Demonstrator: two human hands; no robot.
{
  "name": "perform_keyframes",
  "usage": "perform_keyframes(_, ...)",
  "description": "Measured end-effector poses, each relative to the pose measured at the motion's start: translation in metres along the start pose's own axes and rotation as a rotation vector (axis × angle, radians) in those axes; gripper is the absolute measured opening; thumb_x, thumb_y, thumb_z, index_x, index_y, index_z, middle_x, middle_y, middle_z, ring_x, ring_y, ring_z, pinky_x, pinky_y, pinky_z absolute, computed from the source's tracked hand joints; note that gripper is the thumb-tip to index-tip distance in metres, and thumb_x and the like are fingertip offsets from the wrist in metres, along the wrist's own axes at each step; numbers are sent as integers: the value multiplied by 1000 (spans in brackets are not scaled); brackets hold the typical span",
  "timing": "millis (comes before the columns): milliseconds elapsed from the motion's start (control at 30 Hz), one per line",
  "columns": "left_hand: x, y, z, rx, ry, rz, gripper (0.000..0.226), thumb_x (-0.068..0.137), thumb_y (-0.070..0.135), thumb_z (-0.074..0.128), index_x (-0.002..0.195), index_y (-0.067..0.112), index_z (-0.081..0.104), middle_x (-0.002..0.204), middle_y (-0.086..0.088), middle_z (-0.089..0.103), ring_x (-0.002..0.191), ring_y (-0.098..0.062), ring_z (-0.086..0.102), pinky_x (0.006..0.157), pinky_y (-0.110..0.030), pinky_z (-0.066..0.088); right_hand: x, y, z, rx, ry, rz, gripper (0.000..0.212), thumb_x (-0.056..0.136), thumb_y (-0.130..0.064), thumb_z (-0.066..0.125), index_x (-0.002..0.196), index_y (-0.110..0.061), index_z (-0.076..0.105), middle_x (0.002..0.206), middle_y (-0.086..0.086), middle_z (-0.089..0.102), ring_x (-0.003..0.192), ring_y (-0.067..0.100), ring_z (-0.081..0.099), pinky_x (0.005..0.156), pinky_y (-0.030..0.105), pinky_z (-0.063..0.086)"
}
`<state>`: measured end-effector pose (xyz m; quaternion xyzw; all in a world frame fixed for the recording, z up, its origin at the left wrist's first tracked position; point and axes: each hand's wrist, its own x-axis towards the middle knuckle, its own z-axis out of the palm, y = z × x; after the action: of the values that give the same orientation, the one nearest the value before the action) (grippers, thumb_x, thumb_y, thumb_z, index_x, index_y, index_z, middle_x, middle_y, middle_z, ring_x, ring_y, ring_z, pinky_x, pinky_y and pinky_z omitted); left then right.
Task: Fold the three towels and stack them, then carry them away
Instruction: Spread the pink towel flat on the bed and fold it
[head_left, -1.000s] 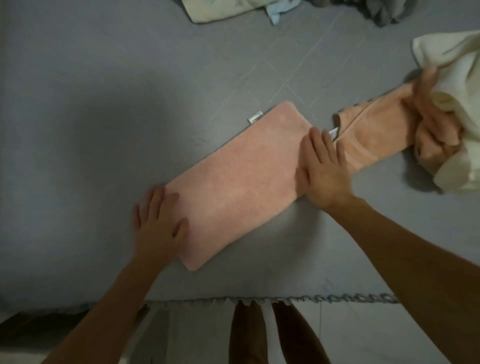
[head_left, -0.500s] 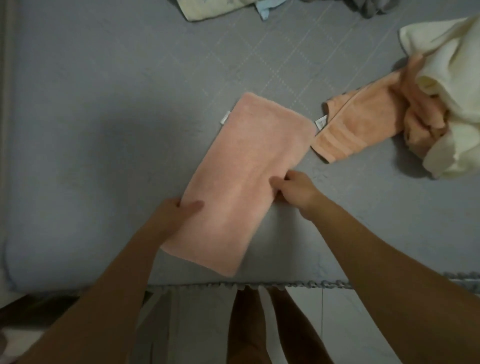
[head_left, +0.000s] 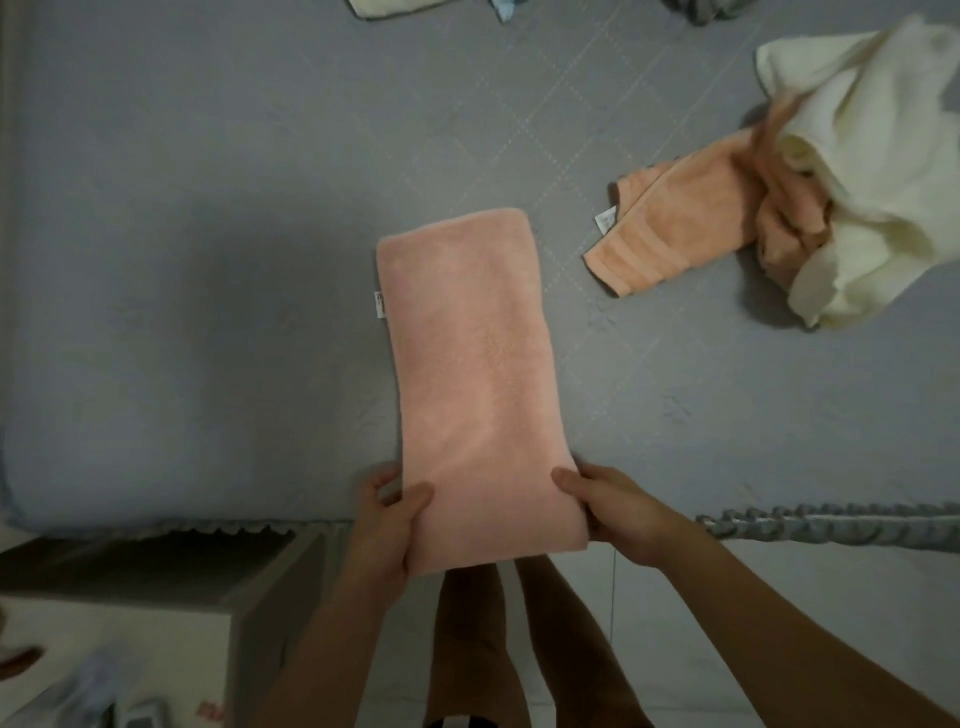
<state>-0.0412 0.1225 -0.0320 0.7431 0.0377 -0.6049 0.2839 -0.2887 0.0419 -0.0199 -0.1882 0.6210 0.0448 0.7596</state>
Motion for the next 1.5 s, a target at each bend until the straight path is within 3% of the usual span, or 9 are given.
perform_keyframes(267, -14, 27, -10, 64, 13, -16, 53, 87, 15, 68, 132, 24, 42, 121, -9, 57, 103, -29, 64, 75, -42, 58, -21, -6, 23, -96, 193, -73, 9, 98, -18, 47, 107, -17, 50, 106, 14, 64, 91, 27, 65, 75, 50, 60)
perform_keyframes(400, -17, 31, -5, -231, -51, -17, 42, 90, 4, 52, 129, 19, 49, 118, -13, 60, 97, -28, 64, 63, -38, 57, -24, -8, 23, 8, -46, -289, 48, 92, 7, 47, 121, -31, 50, 122, 13, 60, 92, 33, 68, 72, 46, 60)
perform_keyframes(500, -21, 27, -6, -385, -111, 88, 49, 93, -7, 38, 129, 21, 56, 127, -8, 62, 105, -26, 66, 79, -38, 59, -19, 0, 19, -386, -85, -483, 77, 86, -10, 69, 143, -47, 33, 139, -8, 47, 114, 13, 59, 90, 34, 56)
perform_keyframes(633, -28, 27, -1, 197, -150, 454, 43, 90, 0, 60, 119, 32, 66, 134, 11, 58, 112, -2, 62, 80, -15, 54, -10, 4, 20, -852, 280, -686, 58, 80, -33, 72, 129, -41, 44, 112, -15, 46, 98, 8, 55, 81, 29, 52)
perform_keyframes(733, -23, 28, 4, 429, -180, 571, 46, 83, 1, 70, 115, 33, 61, 130, 6, 57, 108, -5, 61, 83, -14, 50, -6, -5, 22, -954, 466, -797, 31, 83, -30, 69, 113, -25, 59, 99, -9, 41, 88, 11, 50, 69, 23, 45)
perform_keyframes(933, -20, 49, -5, 613, 59, 739, 23, 88, 7, 65, 98, 27, 61, 85, 19, 59, 77, 13, 57, 65, -2, 41, -5, -28, 4, -637, 408, -738, 12, 94, -29, 58, 98, -18, 62, 105, -6, 49, 94, 11, 53, 84, 30, 49)
perform_keyframes(1133, -21, 67, 2, 621, 45, 701, 27, 93, 27, 47, 119, 26, 58, 104, 9, 63, 93, 0, 59, 84, -15, 44, -14, -25, 10, -471, 400, -682, 12, 95, -40, 53, 101, -31, 59, 103, -13, 60, 97, 3, 58, 82, 37, 54)
perform_keyframes(1333, 0, 103, 26, 485, 78, 718, 15, 97, 26, 51, 106, 39, 51, 97, 18, 58, 85, 15, 57, 68, -3, 42, -6, -65, 13, -454, 323, -733, 61, 77, -52, 70, 130, -39, 44, 122, -25, 56, 109, -4, 53, 84, 15, 45)
perform_keyframes(1500, 44, 166, 53, 299, 198, 776, 10, 88, 45, 56, 95, 40, 50, 69, 12, 55, 54, 3, 51, 49, -14, 42, 30, -151, 18, -234, 554, -692, 25, 77, -50, 69, 91, -33, 56, 88, -16, 64, 81, 1, 60, 64, 24, 46)
